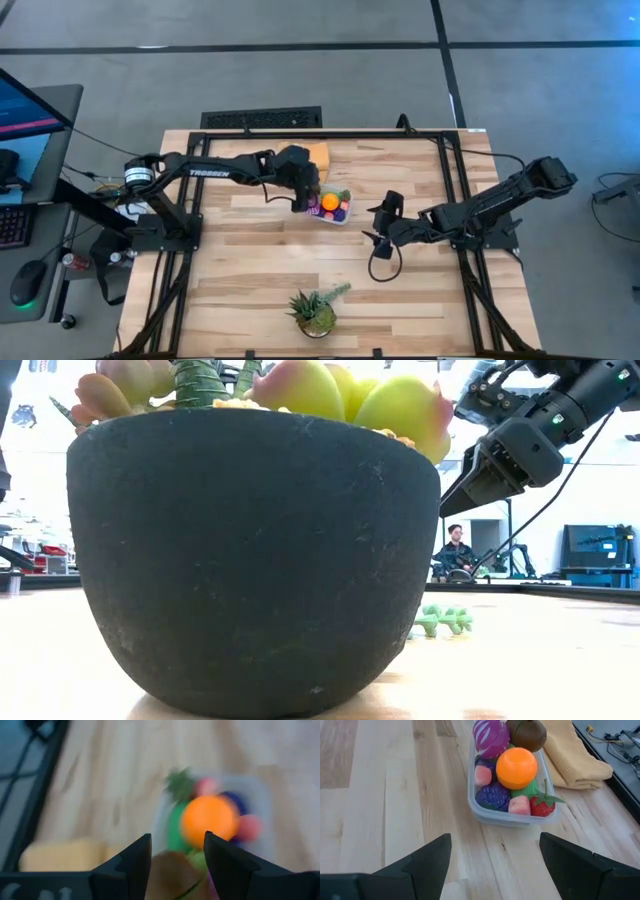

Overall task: Pick and placing Produce into tupperware
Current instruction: Return to Home Position

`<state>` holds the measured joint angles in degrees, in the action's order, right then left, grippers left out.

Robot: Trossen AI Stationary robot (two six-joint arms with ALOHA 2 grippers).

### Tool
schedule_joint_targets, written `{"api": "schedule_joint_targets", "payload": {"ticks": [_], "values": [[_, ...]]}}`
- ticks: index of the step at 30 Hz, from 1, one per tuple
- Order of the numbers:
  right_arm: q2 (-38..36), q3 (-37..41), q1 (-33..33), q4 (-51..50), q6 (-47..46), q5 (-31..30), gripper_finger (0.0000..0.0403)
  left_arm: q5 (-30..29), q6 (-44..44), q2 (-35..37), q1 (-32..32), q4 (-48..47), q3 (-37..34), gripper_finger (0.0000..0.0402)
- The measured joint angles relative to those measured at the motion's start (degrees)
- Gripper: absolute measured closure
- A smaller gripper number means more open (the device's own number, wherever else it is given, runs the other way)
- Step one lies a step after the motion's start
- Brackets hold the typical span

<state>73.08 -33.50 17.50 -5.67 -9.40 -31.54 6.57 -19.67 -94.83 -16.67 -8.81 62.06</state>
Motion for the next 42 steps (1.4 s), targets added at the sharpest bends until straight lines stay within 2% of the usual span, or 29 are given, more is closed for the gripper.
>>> {"api": "schedule_joint_targets", "payload": {"ticks": [3,5,7,9,14,20,26,30,33,37,42], "values": [[0.0,0.0,-0.1,-1.4,4.6,-0.4,0.0107,-8.2,1.1,0.3,0.0,-3.5,0.0,0.023],[0.0,0.0,-0.8,-1.7,9.7,-2.7,0.0107,-13.9,1.6,0.6,0.0,-4.2,0.0,0.023],[0.0,0.0,-1.6,-1.6,13.5,-6.3,0.0107,-16.5,1.7,1.3,0.0,-4.6,0.0,0.023],[0.0,0.0,-2.3,-1.7,14.3,-9.9,0.0107,-16.3,0.5,2.5,0.2,-4.3,0.0,0.023],[0.0,0.0,-3.8,-2.5,7.6,-16.2,0.0107,-12.4,0.2,7.4,0.9,-4.2,0.0,0.023],[0.0,0.0,-5.1,-3.1,3.4,-16.5,0.0107,-0.1,-2.2,15.0,1.5,-4.2,0.0,0.023],[-1.8,-0.1,-4.8,-2.3,2.9,-16.5,0.0107,-1.3,2.1,24.5,0.4,-7.8,-2.2,0.023],[-6.4,0.0,-4.3,-2.4,3.1,-15.2,0.0107,4.8,2.1,33.0,0.1,-6.5,-7.6,0.023],[-11.7,2.2,-4.0,0.7,5.3,-11.4,0.0107,9.4,1.4,40.3,-0.6,-2.5,-13.7,0.023],[-19.6,7.8,-4.2,8.9,10.1,-5.1,0.0107,10.1,2.5,50.1,-1.3,6.3,-23.6,0.023],[-28.1,14.9,-5.9,19.0,14.3,1.3,0.0107,10.1,5.5,60.9,-1.8,12.4,-33.4,0.023]]}}
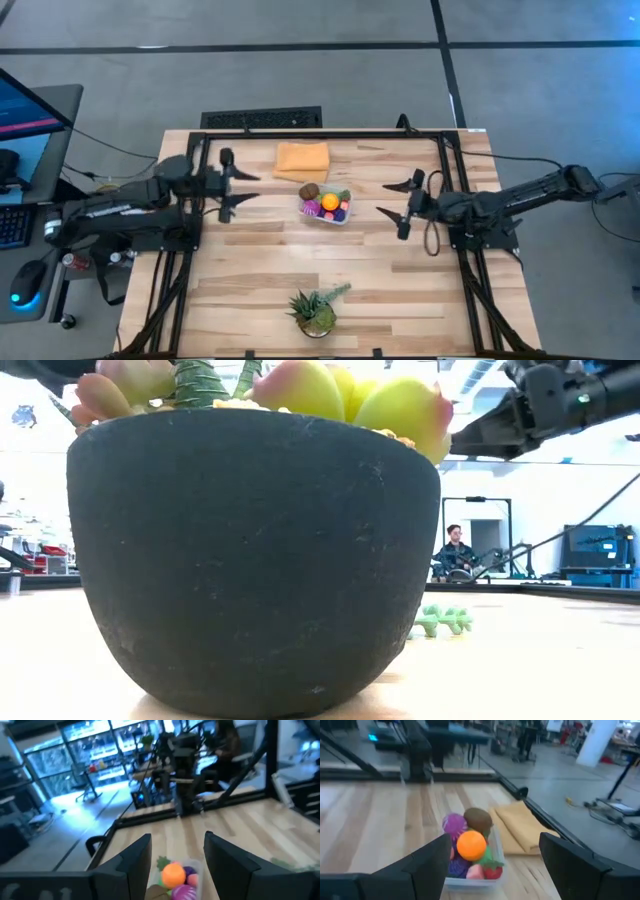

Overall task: Pick and placing Produce into tupperware
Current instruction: Return to Home Position

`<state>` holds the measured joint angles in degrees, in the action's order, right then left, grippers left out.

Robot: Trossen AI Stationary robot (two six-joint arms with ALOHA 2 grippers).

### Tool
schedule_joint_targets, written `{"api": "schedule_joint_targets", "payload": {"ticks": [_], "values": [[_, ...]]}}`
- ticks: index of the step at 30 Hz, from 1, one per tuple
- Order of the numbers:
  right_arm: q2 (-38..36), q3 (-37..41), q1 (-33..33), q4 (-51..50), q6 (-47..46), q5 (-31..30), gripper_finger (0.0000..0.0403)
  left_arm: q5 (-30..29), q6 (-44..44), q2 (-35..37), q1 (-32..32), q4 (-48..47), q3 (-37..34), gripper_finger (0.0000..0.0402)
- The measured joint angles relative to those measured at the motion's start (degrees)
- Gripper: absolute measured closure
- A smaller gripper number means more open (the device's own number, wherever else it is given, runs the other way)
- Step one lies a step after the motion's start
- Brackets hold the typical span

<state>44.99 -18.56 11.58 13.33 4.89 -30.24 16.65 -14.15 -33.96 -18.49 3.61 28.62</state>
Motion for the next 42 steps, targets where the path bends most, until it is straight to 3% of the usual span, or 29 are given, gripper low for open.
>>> {"api": "schedule_joint_targets", "payload": {"ticks": [8,12,17,23,34,39,42], "values": [[-10.3,6.5,-6.3,4.5,0.1,14.0,0.0107,6.7,2.3,12.7,0.0,5.1,-10.8,0.023],[-12.7,8.5,-8.5,6.0,0.1,18.2,0.0107,6.8,3.9,16.5,0.0,7.3,-14.4,0.023],[-14.4,9.3,-10.4,6.2,-0.6,18.7,0.0107,6.4,6.1,19.5,0.0,12.5,-19.0,0.023],[-14.3,9.3,-10.7,9.2,-1.9,19.3,0.0107,5.4,10.7,20.2,1.2,27.1,-27.7,0.023],[-13.8,9.4,-6.8,10.7,-3.9,20.5,0.0107,2.0,10.3,19.8,10.1,27.1,-28.0,0.023],[-13.8,9.4,-5.1,11.4,-3.1,20.4,0.0107,-3.7,7.9,19.9,14.4,26.6,-28.1,0.023],[-13.8,9.4,-5.1,9.7,-3.1,20.4,0.0107,-3.6,6.8,19.9,15.6,25.8,-28.1,0.023]]}}
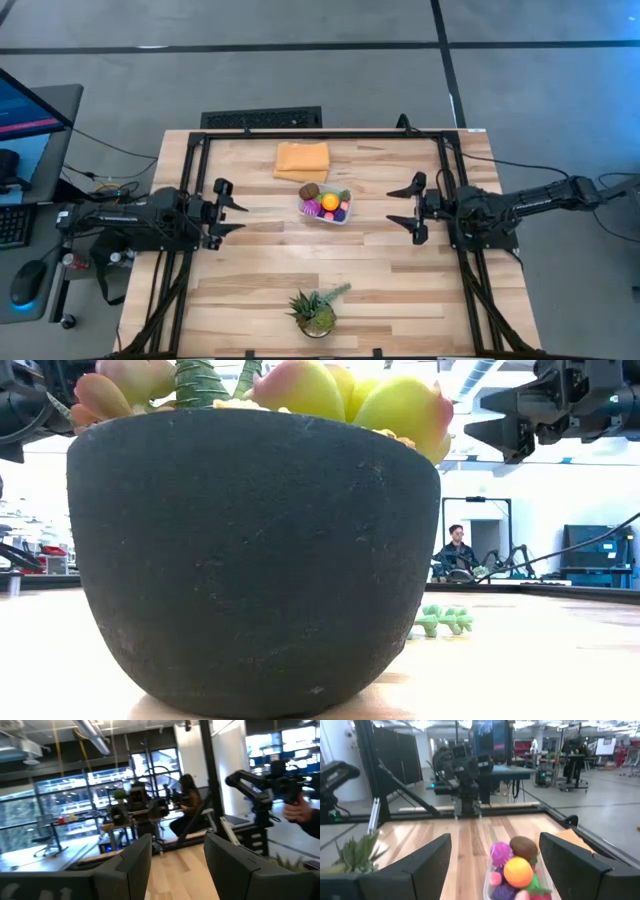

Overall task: Pick and placing Produce into tupperware
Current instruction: Return to Home Position

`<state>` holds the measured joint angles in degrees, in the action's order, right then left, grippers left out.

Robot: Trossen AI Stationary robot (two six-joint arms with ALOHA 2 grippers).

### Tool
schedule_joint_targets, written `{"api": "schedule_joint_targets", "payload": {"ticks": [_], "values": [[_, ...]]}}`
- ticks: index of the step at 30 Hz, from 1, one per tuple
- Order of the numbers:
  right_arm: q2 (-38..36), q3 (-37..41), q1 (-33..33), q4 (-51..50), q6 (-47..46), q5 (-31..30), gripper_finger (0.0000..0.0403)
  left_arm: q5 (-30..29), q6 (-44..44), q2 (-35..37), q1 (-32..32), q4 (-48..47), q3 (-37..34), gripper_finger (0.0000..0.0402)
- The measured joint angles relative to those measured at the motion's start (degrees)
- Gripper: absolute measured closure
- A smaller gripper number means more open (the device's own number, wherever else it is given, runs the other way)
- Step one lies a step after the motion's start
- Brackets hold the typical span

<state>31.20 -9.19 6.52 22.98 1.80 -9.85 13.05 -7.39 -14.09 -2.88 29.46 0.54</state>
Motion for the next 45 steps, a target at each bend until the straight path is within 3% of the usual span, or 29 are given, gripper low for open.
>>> {"api": "schedule_joint_targets", "payload": {"ticks": [11,16,35,41,45], "values": [[-6.6,8.3,-4.1,6.1,-0.8,0.7,0.0107,0.2,1.6,0.0,0.3,-3.1,-0.1,0.023],[-10.9,8.6,-6.3,1.6,-0.9,5.6,0.0107,0.2,1.8,0.0,0.3,-4.5,-0.1,0.023],[-24.0,8.6,-7.9,-14.4,-1.8,5.8,0.0107,3.8,3.6,0.0,0.3,-8.5,-0.2,0.023],[-28.0,8.6,-8.0,-17.5,-1.8,5.8,0.0107,10.5,1.4,6.5,0.3,-11.5,1.0,0.023],[-30.2,8.6,-7.8,-19.7,-1.4,5.8,0.0107,10.5,0.1,14.1,0.3,-16.5,1.4,0.023]]}}
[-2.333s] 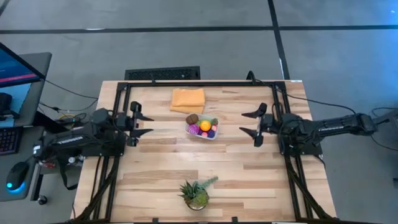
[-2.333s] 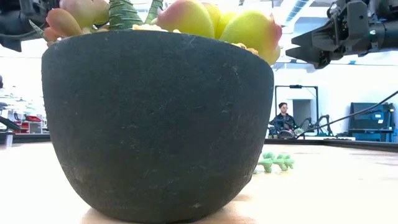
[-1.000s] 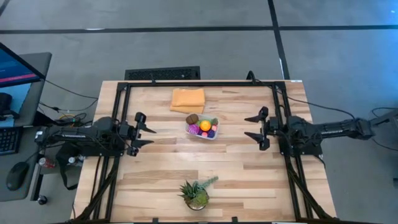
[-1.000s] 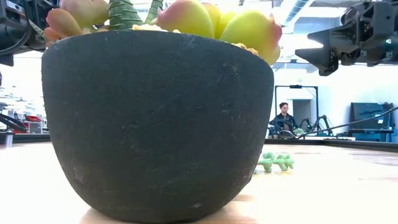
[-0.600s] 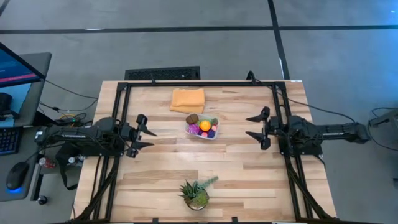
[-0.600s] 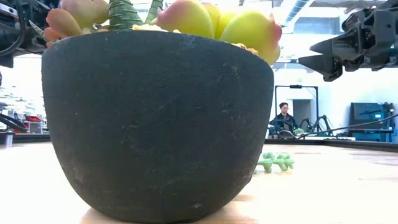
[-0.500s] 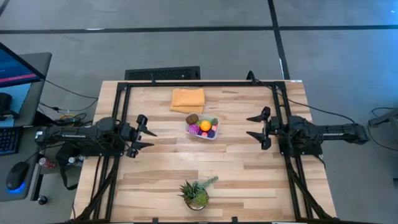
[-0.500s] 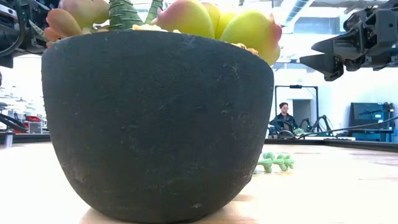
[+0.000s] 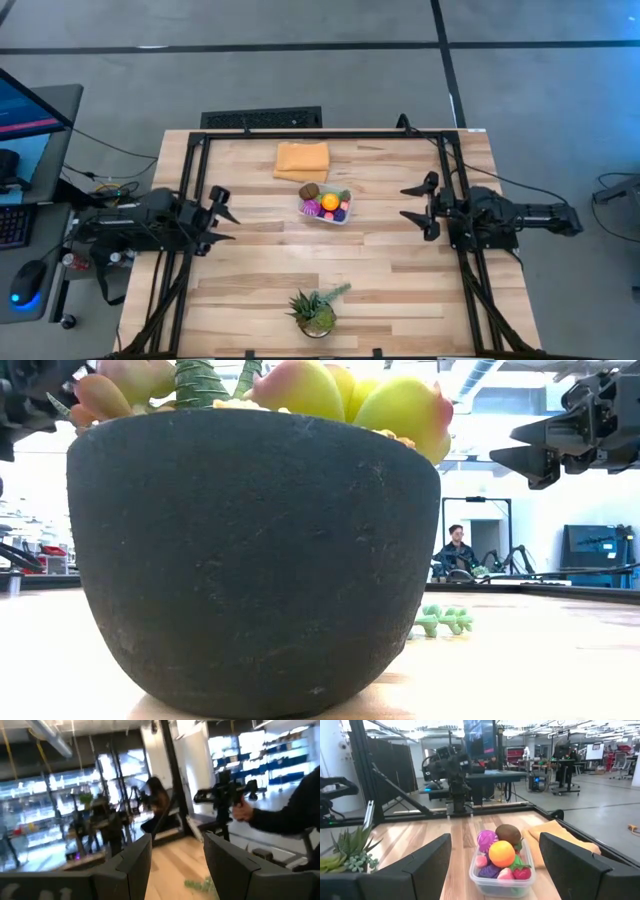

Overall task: Pick and placing Produce into tupperware
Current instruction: Return to Home Position

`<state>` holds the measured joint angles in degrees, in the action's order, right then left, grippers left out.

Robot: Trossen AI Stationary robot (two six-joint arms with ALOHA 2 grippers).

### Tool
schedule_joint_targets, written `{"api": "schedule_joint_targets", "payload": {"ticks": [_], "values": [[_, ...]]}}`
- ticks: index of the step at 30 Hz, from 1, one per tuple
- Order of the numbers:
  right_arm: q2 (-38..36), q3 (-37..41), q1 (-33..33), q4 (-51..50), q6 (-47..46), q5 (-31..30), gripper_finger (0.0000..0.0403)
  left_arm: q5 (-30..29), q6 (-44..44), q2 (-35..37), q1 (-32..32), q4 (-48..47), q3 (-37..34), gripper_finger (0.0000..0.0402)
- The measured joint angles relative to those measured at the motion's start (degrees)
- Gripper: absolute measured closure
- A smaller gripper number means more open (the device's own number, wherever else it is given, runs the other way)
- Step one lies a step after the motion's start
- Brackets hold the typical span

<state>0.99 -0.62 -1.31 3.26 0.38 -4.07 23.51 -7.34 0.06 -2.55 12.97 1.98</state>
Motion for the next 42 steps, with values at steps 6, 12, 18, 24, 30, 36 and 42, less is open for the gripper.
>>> {"api": "schedule_joint_targets", "payload": {"ticks": [6,12,18,24,30,36,42], "values": [[-0.9,0.0,0.2,-1.3,0.1,0.0,0.0107,-2.7,0.1,-0.2,0.0,-2.5,-0.5,0.023],[-0.9,0.0,0.2,-1.5,0.1,-0.4,0.0107,-4.0,0.5,-0.1,0.0,-3.6,-0.6,0.023],[-0.9,0.0,0.0,-2.0,-0.8,-3.4,0.0107,-9.1,1.0,-0.2,0.0,-6.1,-0.6,0.023],[-0.9,0.0,0.0,-1.9,-0.9,-3.9,0.0107,-9.4,2.0,-0.2,0.0,-7.8,-0.8,0.023],[-0.5,0.0,0.3,-2.1,-0.4,-3.5,0.0107,-11.4,3.0,-0.2,0.0,-9.0,-1.4,0.023],[0.0,0.0,0.6,-2.1,0.1,-3.3,0.0107,-10.5,2.8,-0.2,0.0,-8.9,-1.4,0.023],[1.5,0.0,0.6,-2.6,1.9,-0.5,0.0107,-10.9,2.5,-0.3,0.0,-8.9,-1.4,0.023]]}}
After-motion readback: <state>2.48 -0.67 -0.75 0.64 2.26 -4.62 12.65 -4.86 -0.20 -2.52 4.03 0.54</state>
